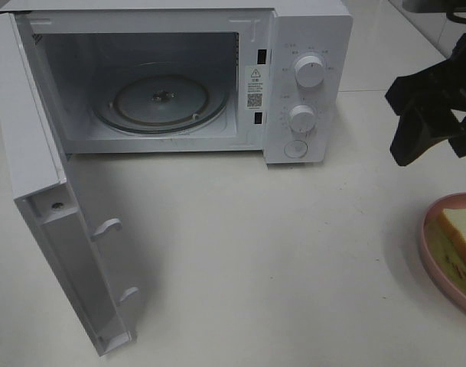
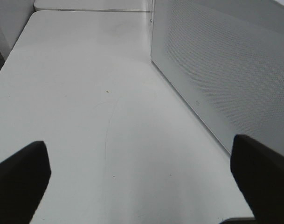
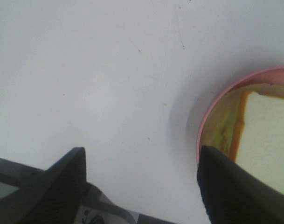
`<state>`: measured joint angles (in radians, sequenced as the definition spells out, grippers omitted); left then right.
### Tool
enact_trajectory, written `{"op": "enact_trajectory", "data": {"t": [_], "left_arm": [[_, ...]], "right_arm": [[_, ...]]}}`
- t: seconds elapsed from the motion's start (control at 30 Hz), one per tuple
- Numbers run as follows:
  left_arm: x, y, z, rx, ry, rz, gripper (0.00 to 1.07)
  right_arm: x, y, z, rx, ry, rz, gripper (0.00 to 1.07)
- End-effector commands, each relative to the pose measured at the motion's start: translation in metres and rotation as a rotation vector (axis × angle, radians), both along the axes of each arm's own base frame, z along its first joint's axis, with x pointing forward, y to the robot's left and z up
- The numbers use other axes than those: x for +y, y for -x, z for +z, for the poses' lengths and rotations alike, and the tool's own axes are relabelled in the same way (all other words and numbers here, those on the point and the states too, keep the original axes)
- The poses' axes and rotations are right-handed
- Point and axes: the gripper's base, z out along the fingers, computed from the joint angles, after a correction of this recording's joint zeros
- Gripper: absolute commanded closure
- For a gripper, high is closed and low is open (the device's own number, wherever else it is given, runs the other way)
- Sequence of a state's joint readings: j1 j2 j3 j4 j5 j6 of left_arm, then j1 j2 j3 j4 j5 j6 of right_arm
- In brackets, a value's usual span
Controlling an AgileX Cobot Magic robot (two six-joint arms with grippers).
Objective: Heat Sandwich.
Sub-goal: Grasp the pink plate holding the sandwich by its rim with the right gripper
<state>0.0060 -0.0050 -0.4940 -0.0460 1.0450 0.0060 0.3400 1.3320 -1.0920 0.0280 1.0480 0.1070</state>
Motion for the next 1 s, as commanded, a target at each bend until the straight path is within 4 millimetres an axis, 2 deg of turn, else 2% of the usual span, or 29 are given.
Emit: {"op": "enact_trajectory", "data": {"t": [0.03, 0.13, 0.2, 0.4, 0.77, 0.83, 1.0], "left_arm": [[0.0, 0.002, 0.0, -0.027, 0.0, 0.001, 0.09], [0.0, 0.002, 0.0, -0.027, 0.0, 0.001, 0.09], [0.0, 0.002, 0.0, -0.027, 0.0, 0.001, 0.09], [0.0, 0.002, 0.0, -0.027, 0.0, 0.001, 0.09], [0.0, 0.002, 0.0, -0.027, 0.0, 0.001, 0.09], [0.0, 0.002, 0.0, -0.027, 0.0, 0.001, 0.09], [0.0, 0.002, 0.0, -0.027, 0.0, 0.001, 0.09]], "right_arm": [[-0.004, 0.008, 0.012, 0.085, 0.029, -0.016, 0.4], [-0.01, 0.012, 0.02, 0.125, 0.094, -0.053, 0.4], [-0.014, 0.01, 0.02, 0.107, 0.124, -0.116, 0.4], [-0.014, 0.007, 0.017, 0.118, 0.129, -0.158, 0.4], [-0.016, -0.008, -0.005, 0.191, 0.184, -0.201, 0.4], [-0.025, -0.005, -0.016, 0.233, 0.195, -0.252, 0.4], [-0.032, 0.002, -0.029, 0.242, 0.194, -0.279, 0.4]]}}
